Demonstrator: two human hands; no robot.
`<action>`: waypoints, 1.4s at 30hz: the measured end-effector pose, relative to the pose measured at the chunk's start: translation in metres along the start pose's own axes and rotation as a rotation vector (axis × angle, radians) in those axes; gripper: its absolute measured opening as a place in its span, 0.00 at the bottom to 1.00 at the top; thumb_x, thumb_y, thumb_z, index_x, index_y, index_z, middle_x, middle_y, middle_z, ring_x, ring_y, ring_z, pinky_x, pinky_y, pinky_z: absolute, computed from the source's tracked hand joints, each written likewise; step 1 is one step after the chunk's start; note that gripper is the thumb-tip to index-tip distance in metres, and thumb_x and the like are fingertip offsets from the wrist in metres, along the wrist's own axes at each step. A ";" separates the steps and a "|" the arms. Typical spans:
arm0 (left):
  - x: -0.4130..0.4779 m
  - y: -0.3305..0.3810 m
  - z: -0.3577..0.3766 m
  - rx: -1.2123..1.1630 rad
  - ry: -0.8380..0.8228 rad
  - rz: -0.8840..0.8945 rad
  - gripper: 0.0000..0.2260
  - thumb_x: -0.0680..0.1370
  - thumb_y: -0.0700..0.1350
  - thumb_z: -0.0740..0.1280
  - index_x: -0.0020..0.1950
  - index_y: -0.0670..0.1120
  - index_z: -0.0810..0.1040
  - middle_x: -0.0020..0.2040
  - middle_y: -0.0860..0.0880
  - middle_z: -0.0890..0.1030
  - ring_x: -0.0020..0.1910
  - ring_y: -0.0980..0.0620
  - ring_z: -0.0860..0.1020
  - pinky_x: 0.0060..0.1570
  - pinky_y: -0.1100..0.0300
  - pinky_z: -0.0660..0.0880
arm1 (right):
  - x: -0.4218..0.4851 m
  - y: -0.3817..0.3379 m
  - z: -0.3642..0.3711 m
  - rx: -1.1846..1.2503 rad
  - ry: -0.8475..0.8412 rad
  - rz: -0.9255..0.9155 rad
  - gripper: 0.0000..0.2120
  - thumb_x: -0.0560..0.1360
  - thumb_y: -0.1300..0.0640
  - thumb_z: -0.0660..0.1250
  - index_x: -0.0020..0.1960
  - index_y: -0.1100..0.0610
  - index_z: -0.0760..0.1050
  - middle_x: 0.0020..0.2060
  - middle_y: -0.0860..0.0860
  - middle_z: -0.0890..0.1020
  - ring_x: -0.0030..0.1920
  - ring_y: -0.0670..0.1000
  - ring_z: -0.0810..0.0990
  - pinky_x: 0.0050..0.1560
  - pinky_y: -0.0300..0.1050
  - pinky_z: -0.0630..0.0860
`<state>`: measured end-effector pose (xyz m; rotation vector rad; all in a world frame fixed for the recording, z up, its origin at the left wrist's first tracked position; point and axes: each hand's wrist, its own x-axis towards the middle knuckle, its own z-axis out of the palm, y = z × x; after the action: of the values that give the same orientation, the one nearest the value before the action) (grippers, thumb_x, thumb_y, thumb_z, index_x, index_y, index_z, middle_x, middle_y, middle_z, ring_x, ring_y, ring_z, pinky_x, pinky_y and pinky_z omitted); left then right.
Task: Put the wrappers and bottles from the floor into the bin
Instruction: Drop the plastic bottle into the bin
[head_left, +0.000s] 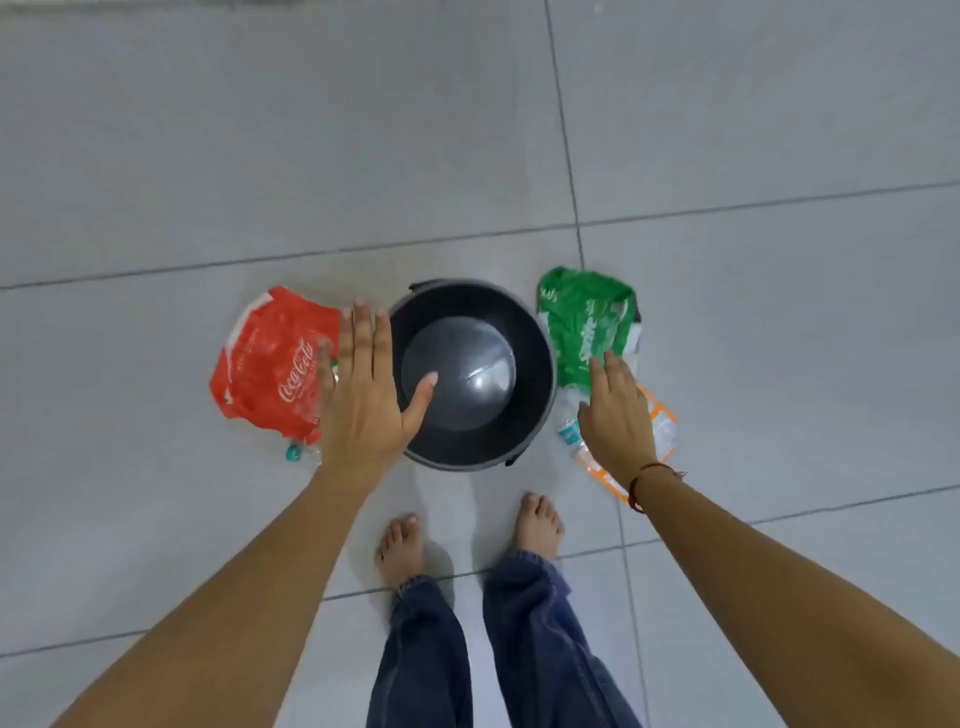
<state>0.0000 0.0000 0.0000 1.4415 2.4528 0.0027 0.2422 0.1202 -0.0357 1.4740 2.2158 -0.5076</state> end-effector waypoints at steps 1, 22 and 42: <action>0.003 -0.004 0.015 -0.004 0.005 -0.003 0.36 0.78 0.63 0.49 0.78 0.41 0.51 0.79 0.40 0.52 0.79 0.43 0.50 0.76 0.43 0.48 | 0.005 0.000 0.023 0.016 -0.015 0.041 0.20 0.77 0.63 0.60 0.68 0.66 0.66 0.68 0.65 0.68 0.69 0.63 0.66 0.64 0.57 0.68; 0.037 -0.025 0.099 0.010 0.072 0.002 0.35 0.80 0.60 0.52 0.78 0.41 0.46 0.80 0.40 0.50 0.79 0.40 0.49 0.76 0.43 0.48 | 0.055 0.014 0.122 0.419 -0.177 0.486 0.26 0.72 0.48 0.67 0.59 0.67 0.68 0.54 0.64 0.76 0.51 0.63 0.76 0.43 0.49 0.68; 0.036 -0.025 0.097 -0.007 0.037 -0.023 0.32 0.81 0.58 0.50 0.79 0.41 0.46 0.80 0.41 0.49 0.79 0.41 0.47 0.76 0.42 0.49 | 0.038 -0.109 0.006 0.427 -0.148 -0.042 0.22 0.75 0.51 0.67 0.65 0.60 0.69 0.59 0.59 0.75 0.58 0.61 0.75 0.55 0.52 0.73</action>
<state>-0.0135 0.0043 -0.1059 1.4232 2.4959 0.0325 0.1287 0.1062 -0.0541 1.5307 2.1098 -1.1226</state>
